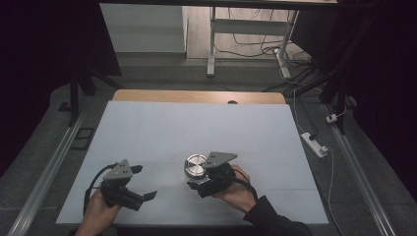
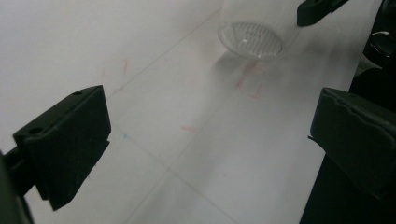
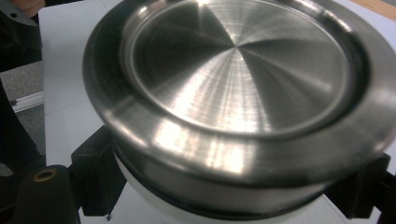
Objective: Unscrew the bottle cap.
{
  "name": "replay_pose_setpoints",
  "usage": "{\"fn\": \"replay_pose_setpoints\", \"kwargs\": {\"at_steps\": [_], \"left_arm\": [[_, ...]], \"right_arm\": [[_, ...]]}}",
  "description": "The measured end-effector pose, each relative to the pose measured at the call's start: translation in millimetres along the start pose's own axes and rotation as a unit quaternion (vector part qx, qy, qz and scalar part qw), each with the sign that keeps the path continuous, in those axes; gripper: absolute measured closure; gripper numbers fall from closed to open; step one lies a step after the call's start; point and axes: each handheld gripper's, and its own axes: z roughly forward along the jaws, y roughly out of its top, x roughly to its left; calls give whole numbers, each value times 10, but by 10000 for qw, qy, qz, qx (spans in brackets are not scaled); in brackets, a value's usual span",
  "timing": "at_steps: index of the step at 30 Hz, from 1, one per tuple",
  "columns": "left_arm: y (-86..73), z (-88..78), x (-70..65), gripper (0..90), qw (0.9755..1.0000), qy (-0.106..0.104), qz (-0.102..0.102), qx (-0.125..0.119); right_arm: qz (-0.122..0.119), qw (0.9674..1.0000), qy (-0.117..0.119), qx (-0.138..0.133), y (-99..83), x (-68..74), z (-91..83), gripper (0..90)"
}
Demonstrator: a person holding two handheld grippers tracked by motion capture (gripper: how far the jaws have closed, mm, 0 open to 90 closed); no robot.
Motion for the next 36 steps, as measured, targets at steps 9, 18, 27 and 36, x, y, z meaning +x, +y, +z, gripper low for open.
{"fn": "replay_pose_setpoints", "kwargs": {"at_steps": [9, 18, 27, 36], "left_arm": [[279, 120, 0, 0, 9994, -134, 317, 11], [545, 254, 10, 0, 9950, -554, 829, -22], [803, 391, 32, 2, 9853, -1193, 1223, -89], [959, 558, 27, 40, 9699, -1783, 1655, -55]], "right_arm": [[-34, 10000, 51, -24, 6, 9, -7, 146], [-65, 9999, 121, -44, 7, 12, -10, 146], [-87, 9996, 270, -31, 3, 26, -2, 146], [-172, 9984, 546, -18, 3, 53, 21, 146]]}}
